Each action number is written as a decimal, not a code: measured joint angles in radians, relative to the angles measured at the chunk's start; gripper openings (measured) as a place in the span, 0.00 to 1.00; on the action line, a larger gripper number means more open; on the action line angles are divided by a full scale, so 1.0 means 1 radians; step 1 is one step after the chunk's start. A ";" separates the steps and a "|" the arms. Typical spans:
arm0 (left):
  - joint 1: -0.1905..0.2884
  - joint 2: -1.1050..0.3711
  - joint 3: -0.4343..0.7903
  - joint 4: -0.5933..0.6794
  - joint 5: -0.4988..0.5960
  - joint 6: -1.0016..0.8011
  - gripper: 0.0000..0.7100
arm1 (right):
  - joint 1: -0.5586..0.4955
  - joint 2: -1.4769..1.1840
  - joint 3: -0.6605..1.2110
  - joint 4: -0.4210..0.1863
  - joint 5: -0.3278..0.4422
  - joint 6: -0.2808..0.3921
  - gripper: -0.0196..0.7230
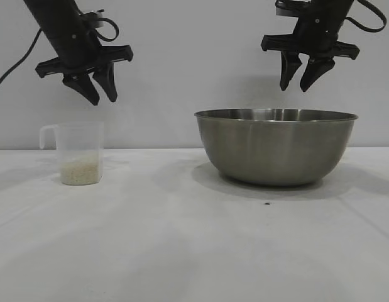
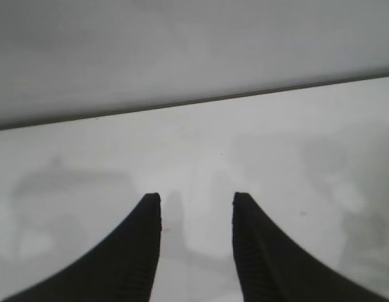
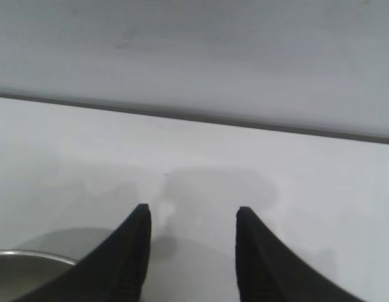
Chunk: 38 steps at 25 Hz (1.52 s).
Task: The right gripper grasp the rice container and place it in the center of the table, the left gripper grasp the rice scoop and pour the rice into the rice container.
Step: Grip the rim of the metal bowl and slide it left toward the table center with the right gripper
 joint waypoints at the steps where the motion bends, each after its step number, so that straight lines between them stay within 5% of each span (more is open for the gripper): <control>1: 0.000 0.000 0.000 0.000 0.000 0.000 0.32 | 0.000 0.000 0.000 0.000 0.000 0.000 0.44; 15: 0.000 0.000 0.000 0.002 0.000 0.000 0.32 | 0.000 0.000 0.000 0.002 0.028 0.002 0.38; 30: 0.016 -0.006 0.000 0.002 0.037 0.000 0.32 | 0.000 -0.128 0.042 -0.097 0.373 -0.010 0.38; 38: 0.018 -0.037 -0.001 0.004 0.037 0.000 0.32 | 0.000 -0.118 0.213 -0.125 0.332 -0.010 0.38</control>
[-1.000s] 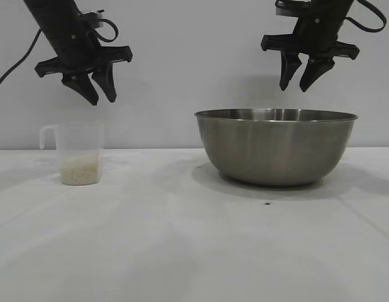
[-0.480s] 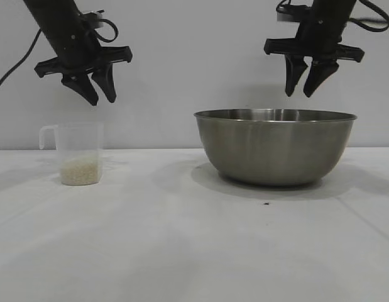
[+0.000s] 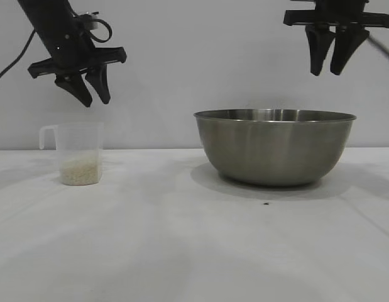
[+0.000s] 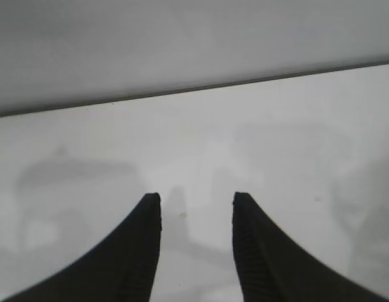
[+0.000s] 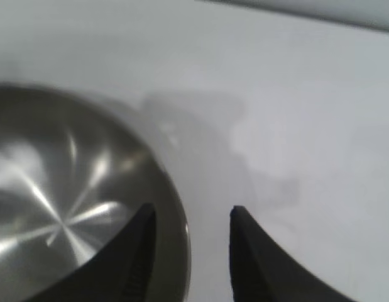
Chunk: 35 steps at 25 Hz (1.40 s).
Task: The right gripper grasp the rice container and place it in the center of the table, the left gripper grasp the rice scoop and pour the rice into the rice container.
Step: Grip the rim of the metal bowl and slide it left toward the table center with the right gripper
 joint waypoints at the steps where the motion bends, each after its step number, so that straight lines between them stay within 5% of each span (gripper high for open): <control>1: 0.000 -0.002 0.000 0.000 0.000 0.000 0.32 | 0.000 0.004 0.004 0.000 -0.007 0.000 0.38; 6: 0.000 -0.002 0.000 0.002 0.000 0.000 0.32 | 0.000 0.045 0.004 0.012 -0.034 -0.004 0.38; 9: 0.000 -0.002 0.000 0.002 0.000 0.000 0.32 | 0.000 0.072 0.004 0.039 -0.036 -0.022 0.15; 13: 0.000 -0.002 0.000 0.004 0.000 0.000 0.32 | 0.002 0.080 0.004 0.086 -0.032 -0.027 0.11; 14: 0.000 -0.002 0.000 0.004 0.000 0.000 0.32 | 0.010 0.080 0.004 0.088 -0.027 -0.027 0.03; 25: 0.000 -0.004 0.000 0.006 0.022 0.000 0.32 | 0.215 -0.010 0.172 0.074 -0.033 -0.023 0.03; 31: 0.000 -0.006 0.000 0.006 0.022 0.000 0.32 | 0.237 -0.060 0.256 0.071 -0.063 -0.023 0.03; 32: 0.000 -0.006 0.000 0.006 0.022 0.000 0.32 | 0.237 -0.060 0.256 0.066 -0.065 -0.023 0.11; 35: 0.000 -0.006 0.000 0.006 0.024 0.000 0.32 | 0.237 -0.062 0.261 0.039 -0.073 -0.026 0.11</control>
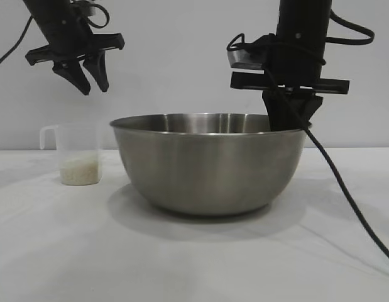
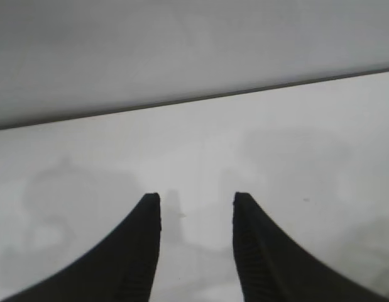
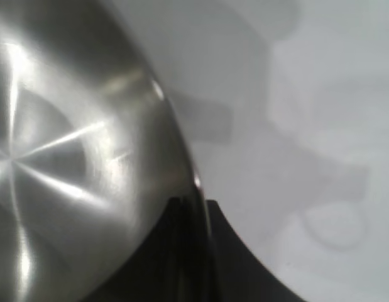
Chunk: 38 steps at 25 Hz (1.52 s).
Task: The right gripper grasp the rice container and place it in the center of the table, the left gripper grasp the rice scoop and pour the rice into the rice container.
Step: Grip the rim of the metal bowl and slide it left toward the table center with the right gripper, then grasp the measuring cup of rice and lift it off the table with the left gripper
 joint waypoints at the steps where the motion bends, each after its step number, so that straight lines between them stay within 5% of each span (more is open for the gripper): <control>1: 0.000 0.000 0.000 0.000 0.000 0.000 0.32 | 0.000 -0.001 0.002 -0.007 -0.008 0.000 0.22; 6: 0.000 -0.005 0.000 0.009 0.000 0.000 0.32 | 0.000 -0.087 0.005 -0.017 -0.046 -0.005 0.49; 12: 0.000 -0.017 0.000 0.017 0.000 0.002 0.32 | 0.007 -0.334 0.156 0.023 -0.156 -0.005 0.51; 19: 0.000 -0.017 0.000 0.017 0.000 0.002 0.32 | 0.093 -0.830 0.696 0.043 -0.448 -0.006 0.51; 21: 0.000 -0.017 0.000 0.019 0.002 0.002 0.32 | 0.097 -0.985 0.822 0.063 -0.477 -0.006 0.51; 26: 0.000 -0.024 0.000 0.019 0.006 0.020 0.32 | 0.097 -1.373 0.951 0.069 -0.340 0.008 0.51; 33: 0.000 -0.085 0.029 0.022 0.002 0.047 0.32 | 0.099 -1.756 0.953 -0.042 0.014 0.178 0.51; 38: 0.000 -0.151 0.148 0.047 -0.022 0.067 0.32 | 0.099 -1.832 0.966 -0.047 0.139 0.197 0.51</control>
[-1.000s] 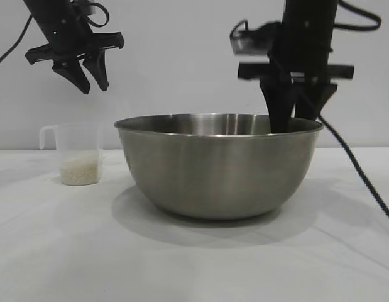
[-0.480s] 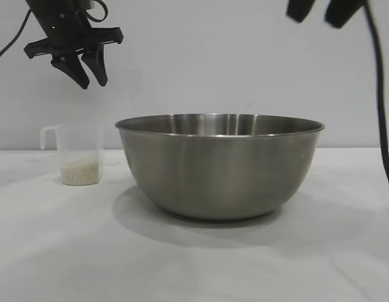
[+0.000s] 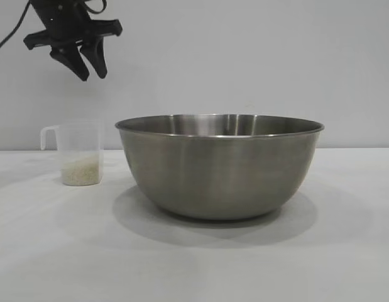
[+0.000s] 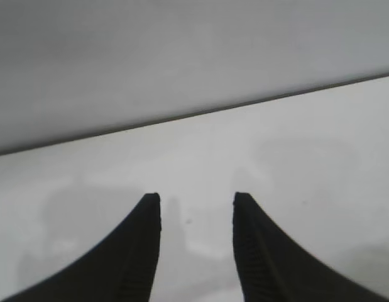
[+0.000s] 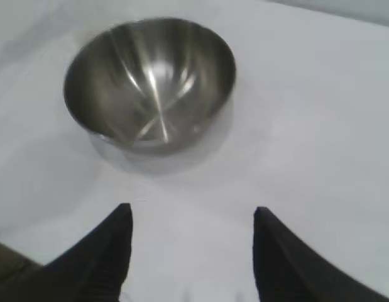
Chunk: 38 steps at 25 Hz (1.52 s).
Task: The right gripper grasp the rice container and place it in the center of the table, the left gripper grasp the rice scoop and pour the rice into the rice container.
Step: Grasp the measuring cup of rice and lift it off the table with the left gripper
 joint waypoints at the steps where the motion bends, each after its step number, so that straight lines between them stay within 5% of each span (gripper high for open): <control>1: 0.000 -0.022 0.035 0.000 -0.023 0.000 0.32 | 0.000 -0.003 0.011 0.002 0.003 0.000 0.51; 11: -0.004 -0.356 0.675 0.002 -0.543 0.026 0.32 | 0.000 -0.109 0.095 0.070 -0.037 -0.055 0.51; 18: -0.112 -0.420 1.086 0.002 -1.083 0.029 0.32 | 0.000 -0.183 0.095 0.070 -0.037 -0.059 0.51; 23: -0.155 -0.350 1.258 0.002 -1.487 0.029 0.32 | 0.000 -0.183 0.095 0.070 -0.037 -0.059 0.51; 31: -0.156 -0.199 1.285 -0.002 -1.672 0.014 0.32 | 0.000 -0.183 0.095 0.070 -0.037 -0.059 0.51; 38: -0.156 -0.061 1.283 -0.002 -1.684 -0.031 0.32 | 0.000 -0.183 0.095 0.069 -0.037 -0.059 0.51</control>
